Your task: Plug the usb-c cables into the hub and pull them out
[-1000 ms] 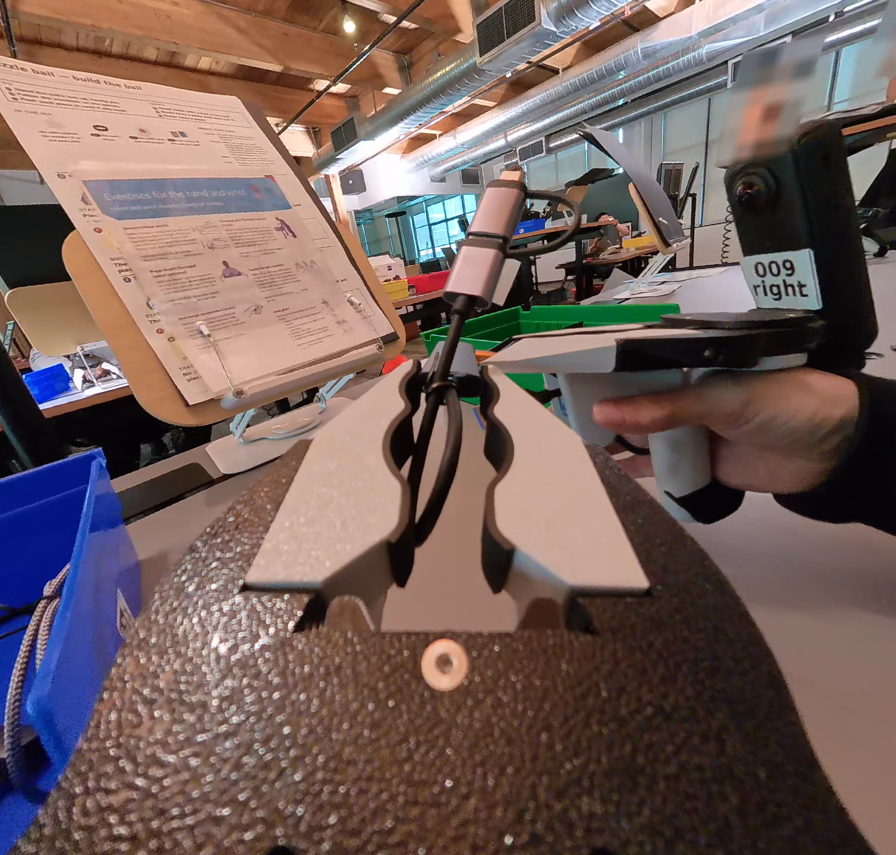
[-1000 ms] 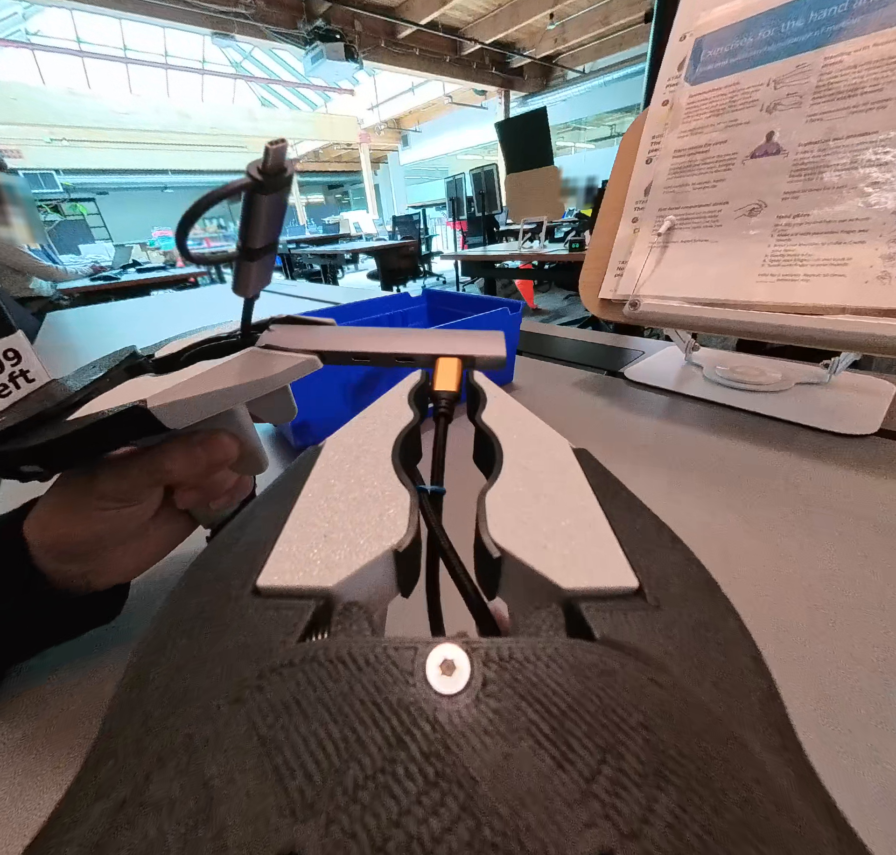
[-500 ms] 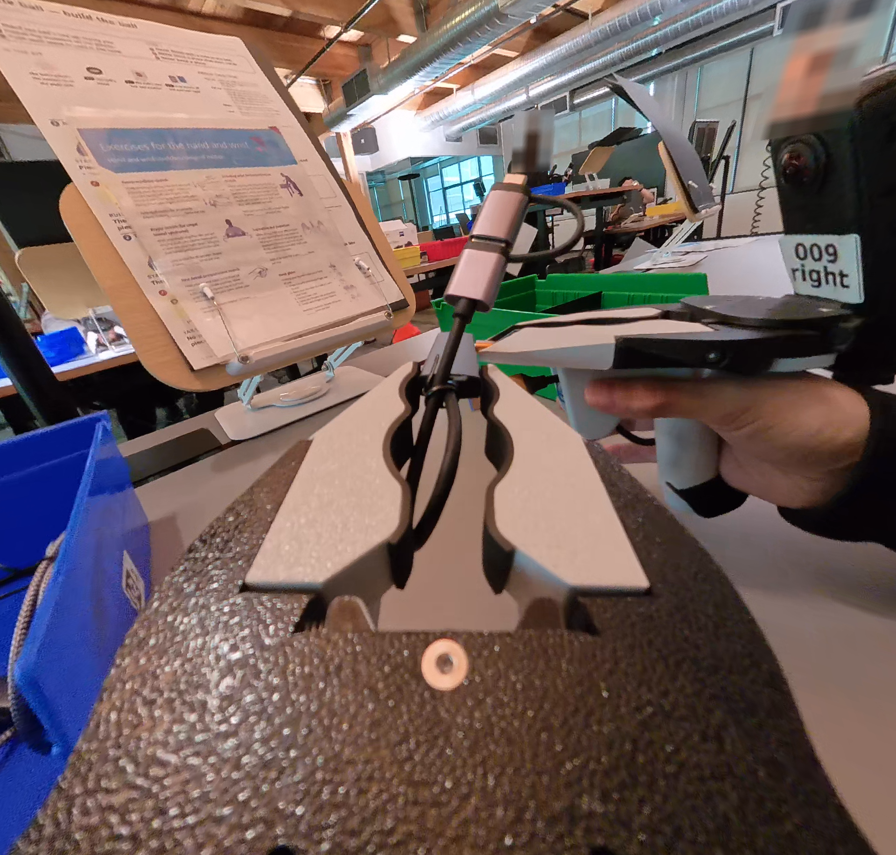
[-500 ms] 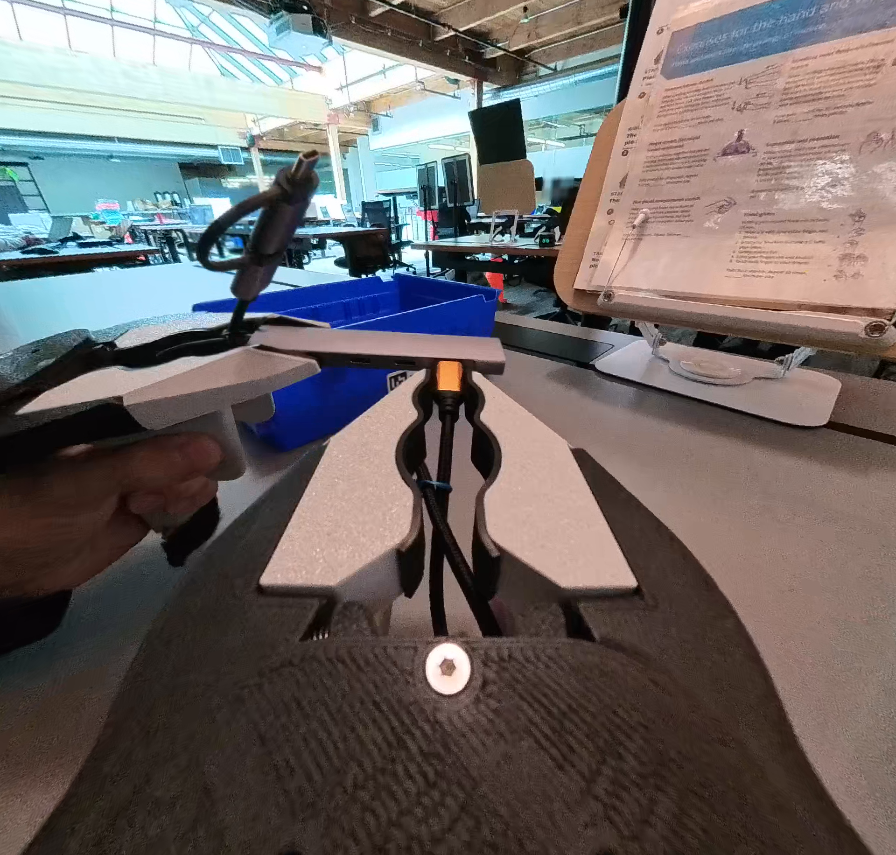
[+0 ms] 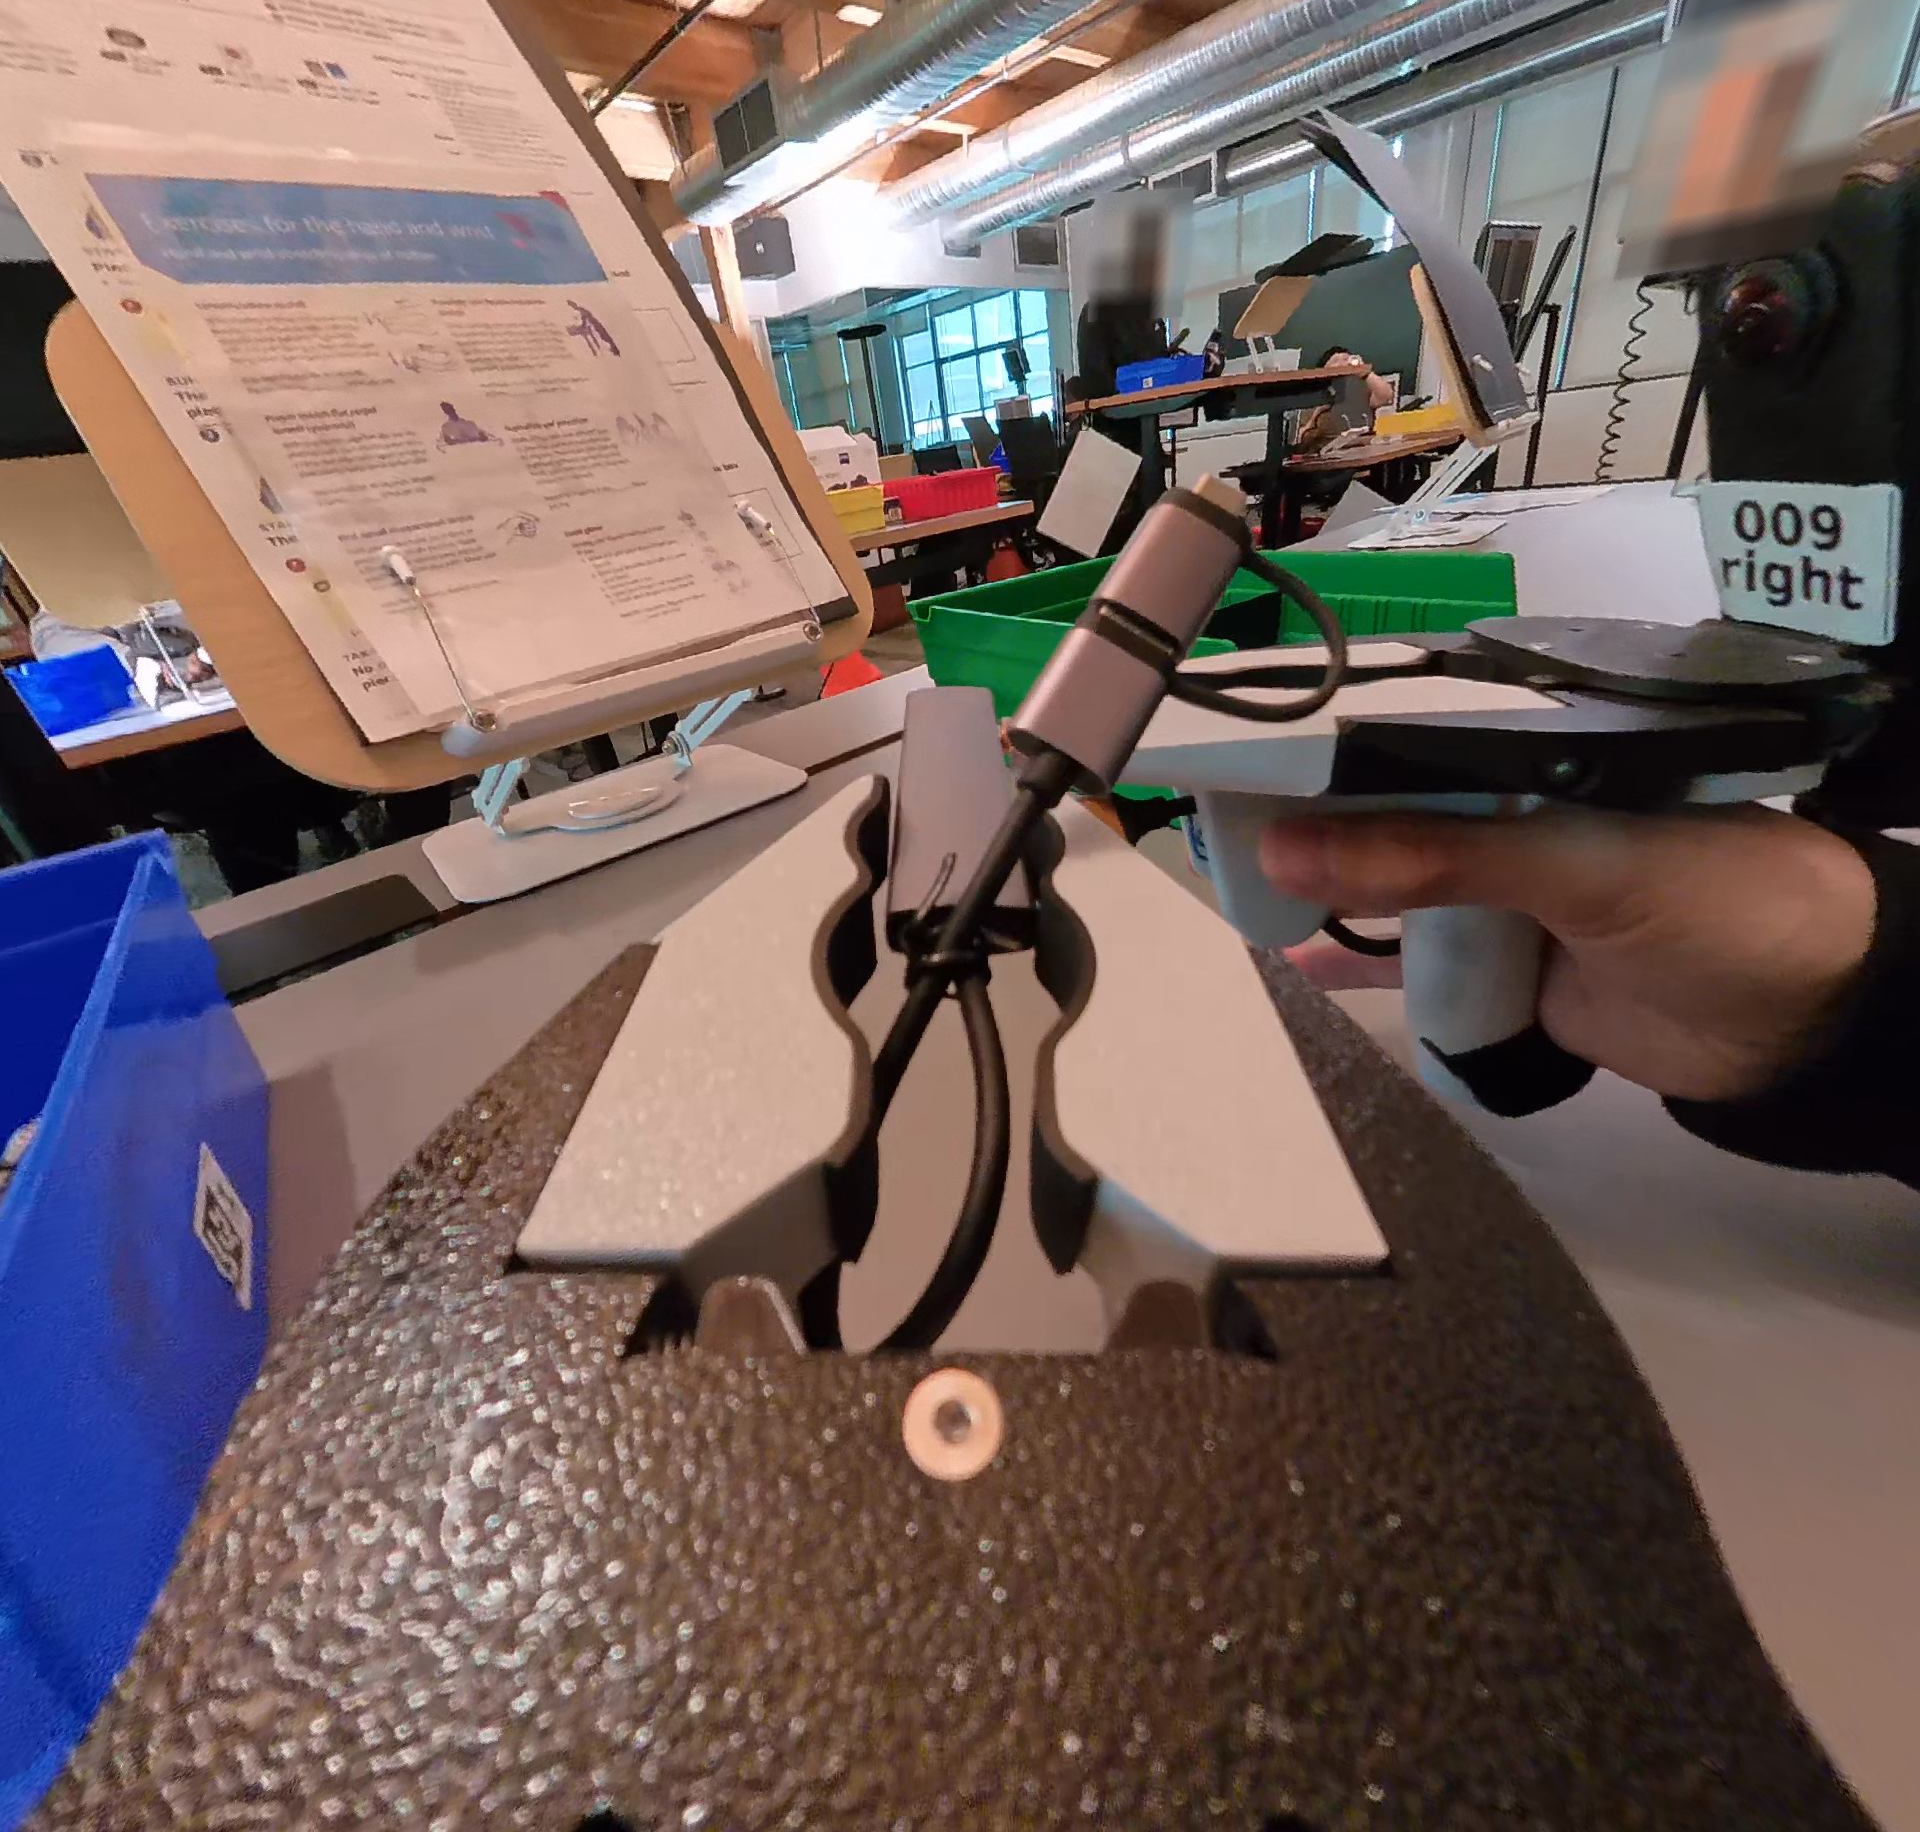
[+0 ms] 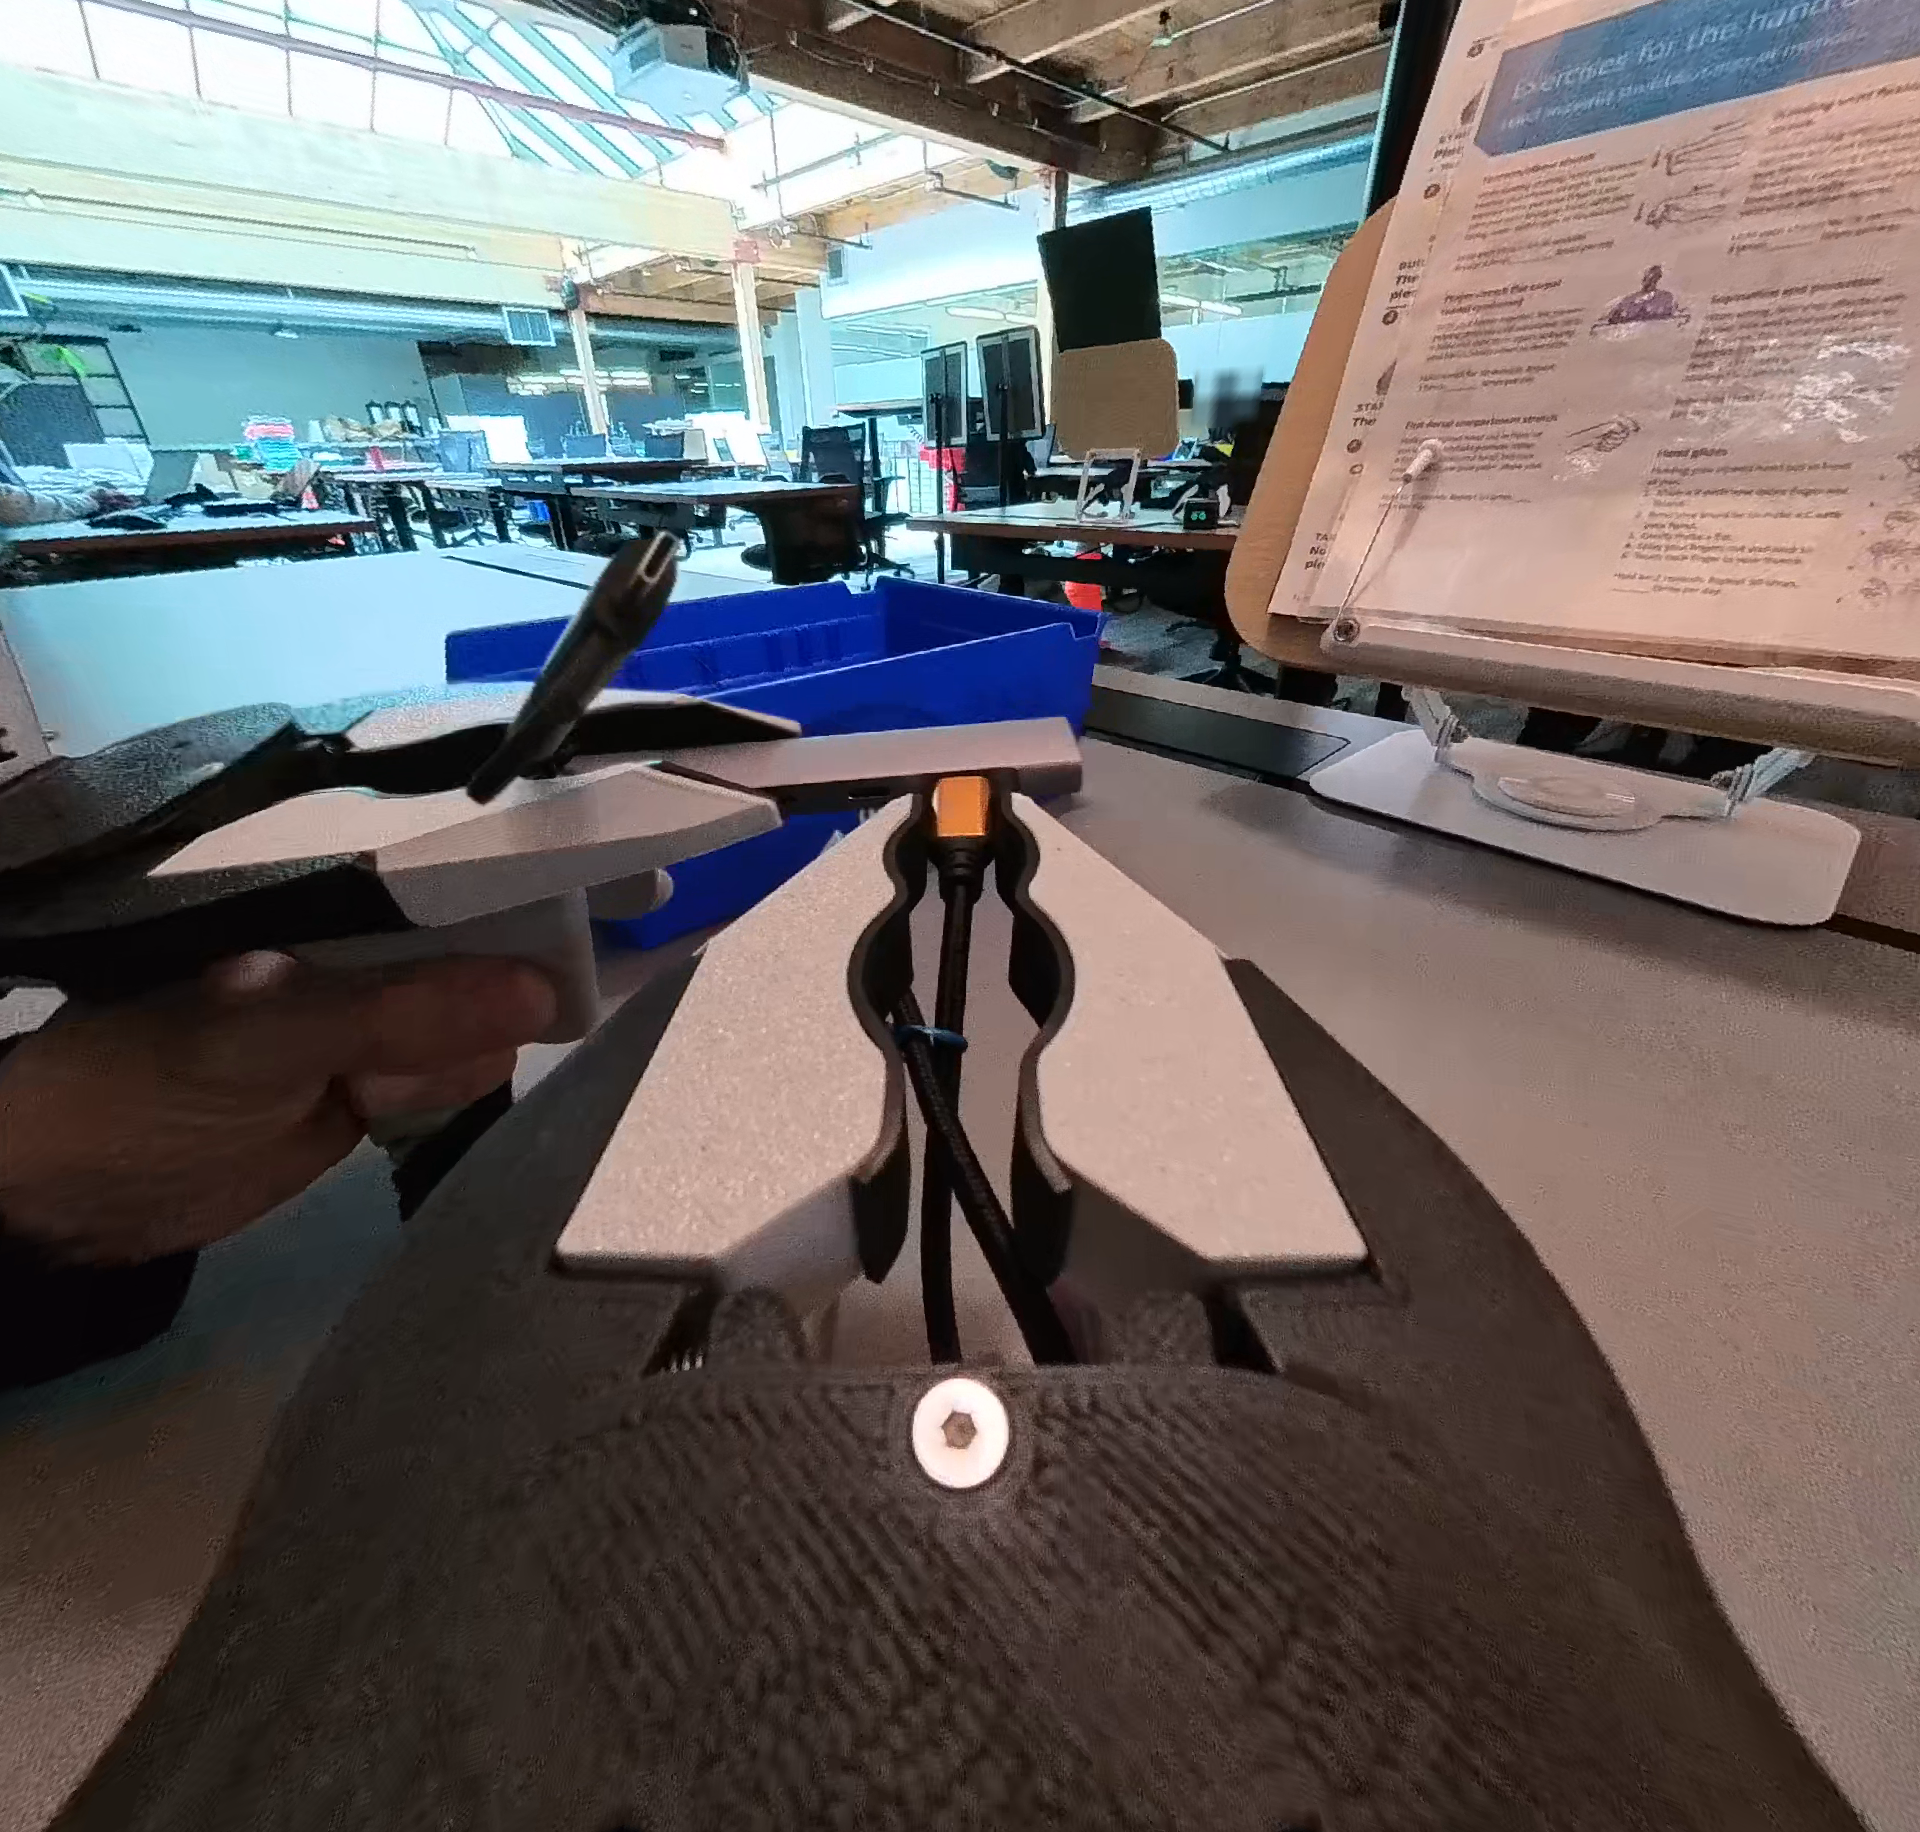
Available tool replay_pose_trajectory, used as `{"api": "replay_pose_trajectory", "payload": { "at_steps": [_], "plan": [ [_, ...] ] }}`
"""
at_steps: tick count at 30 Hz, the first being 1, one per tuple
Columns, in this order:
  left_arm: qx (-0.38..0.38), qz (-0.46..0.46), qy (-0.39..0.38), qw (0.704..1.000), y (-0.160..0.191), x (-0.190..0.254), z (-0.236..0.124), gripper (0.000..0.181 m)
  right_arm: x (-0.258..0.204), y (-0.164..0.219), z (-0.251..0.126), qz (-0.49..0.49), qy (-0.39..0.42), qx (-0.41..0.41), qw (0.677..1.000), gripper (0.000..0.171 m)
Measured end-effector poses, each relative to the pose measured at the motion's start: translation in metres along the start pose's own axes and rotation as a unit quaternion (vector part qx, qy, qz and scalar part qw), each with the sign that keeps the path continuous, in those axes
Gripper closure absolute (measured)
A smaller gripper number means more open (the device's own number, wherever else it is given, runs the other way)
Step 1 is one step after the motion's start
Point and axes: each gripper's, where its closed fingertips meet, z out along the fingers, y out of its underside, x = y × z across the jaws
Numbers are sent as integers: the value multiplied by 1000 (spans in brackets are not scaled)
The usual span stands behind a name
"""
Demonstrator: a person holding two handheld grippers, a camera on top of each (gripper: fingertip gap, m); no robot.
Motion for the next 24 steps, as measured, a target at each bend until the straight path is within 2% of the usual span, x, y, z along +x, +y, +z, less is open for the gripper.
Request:
{"api": "replay_pose_trajectory", "payload": {
  "at_steps": [7,13,18,22,24],
  "plan": [
    [-9,-32,5,999,3,-1,0,159,-1,2,1,-4,5,3,1000,160],
    [-20,-17,-42,999,3,-9,-2,159,-3,8,5,-21,7,-16,1000,161],
    [-27,13,-50,998,-1,-7,-2,158,-3,5,3,30,-7,-2,1000,160],
    [-30,24,-52,998,-13,-5,-3,158,-6,-5,0,95,-14,41,995,160],
    [-33,48,-54,997,-18,-3,-4,158,-8,-9,-2,81,-15,44,996,160]
  ]
}}
